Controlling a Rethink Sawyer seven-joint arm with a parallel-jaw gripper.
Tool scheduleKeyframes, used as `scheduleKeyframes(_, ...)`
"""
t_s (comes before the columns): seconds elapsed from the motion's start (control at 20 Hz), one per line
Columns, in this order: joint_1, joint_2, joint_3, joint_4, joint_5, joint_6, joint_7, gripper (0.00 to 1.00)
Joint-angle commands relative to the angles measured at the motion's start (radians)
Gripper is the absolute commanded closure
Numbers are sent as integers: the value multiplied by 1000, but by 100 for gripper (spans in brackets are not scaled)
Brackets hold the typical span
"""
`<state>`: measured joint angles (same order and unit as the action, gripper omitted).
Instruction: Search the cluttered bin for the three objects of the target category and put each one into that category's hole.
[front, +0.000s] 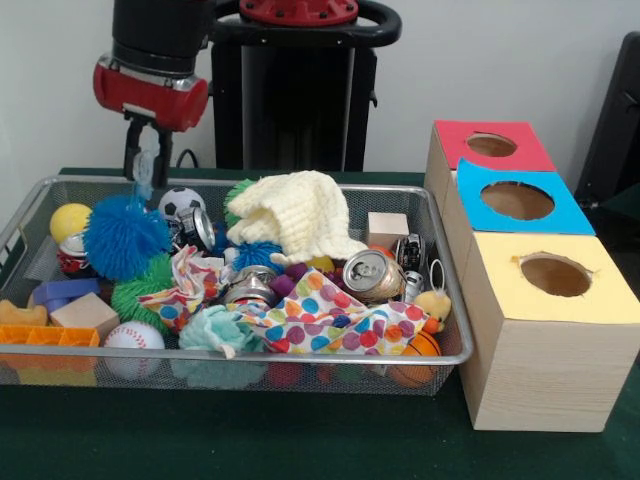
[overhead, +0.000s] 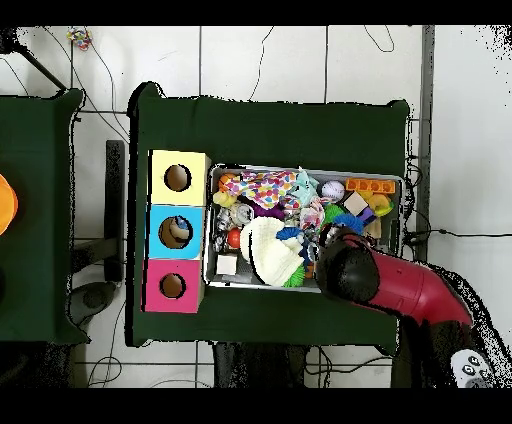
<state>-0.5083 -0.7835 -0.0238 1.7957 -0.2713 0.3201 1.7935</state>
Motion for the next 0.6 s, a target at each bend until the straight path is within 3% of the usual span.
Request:
scheduleKeyframes(0.05, 20, -77, 9, 58, 53, 155, 106, 100)
scheduleKeyframes(0.45, 34, -96, 5, 61, 63, 183, 109, 100)
scheduleKeyframes(0.6, 14, -33, 22, 76, 49, 74, 129, 100)
